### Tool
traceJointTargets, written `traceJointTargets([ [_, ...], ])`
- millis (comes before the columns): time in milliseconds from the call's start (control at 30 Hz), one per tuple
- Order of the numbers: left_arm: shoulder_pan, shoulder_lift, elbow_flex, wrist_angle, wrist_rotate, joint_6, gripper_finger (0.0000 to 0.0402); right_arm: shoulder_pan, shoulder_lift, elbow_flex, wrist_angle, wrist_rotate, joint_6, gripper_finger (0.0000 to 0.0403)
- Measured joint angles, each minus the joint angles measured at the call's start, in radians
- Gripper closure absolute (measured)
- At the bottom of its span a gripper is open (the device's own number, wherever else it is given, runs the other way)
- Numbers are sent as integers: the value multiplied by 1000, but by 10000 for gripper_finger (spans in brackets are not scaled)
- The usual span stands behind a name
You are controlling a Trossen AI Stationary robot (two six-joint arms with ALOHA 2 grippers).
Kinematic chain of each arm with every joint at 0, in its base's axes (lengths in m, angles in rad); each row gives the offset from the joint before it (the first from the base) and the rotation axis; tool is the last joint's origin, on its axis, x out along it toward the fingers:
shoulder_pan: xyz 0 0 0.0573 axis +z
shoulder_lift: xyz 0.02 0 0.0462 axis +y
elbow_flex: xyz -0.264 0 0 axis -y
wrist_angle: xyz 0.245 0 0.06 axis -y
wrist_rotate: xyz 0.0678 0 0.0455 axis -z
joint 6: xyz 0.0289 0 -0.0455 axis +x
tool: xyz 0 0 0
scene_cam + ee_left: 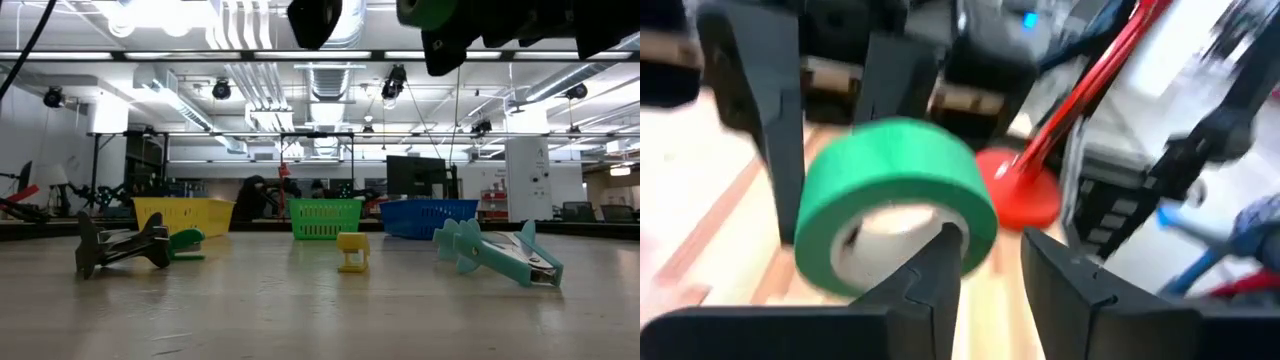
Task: Pick and place Stapler, Stapler remover, tape
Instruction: Put the green tape into the green bin
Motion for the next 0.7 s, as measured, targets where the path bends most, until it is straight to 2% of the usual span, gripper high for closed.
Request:
traceJointTargets([
  [100,-2,-14,0,-99,-10,-16,280,-17,0,13,-44,16,0,351],
  [267,-4,-25,0,-167,-41,-6,276,-54,0,37,-121,20,1,350],
  [367,-5,-44,0,-189,-113,5,275,-79,0,47,-142,19,11,350],
  [467,-15,-57,0,-232,-234,7,275,-118,-1,60,-181,22,31,350],
  [700,-107,-62,0,-228,-668,10,276,-245,8,158,-407,45,50,355],
])
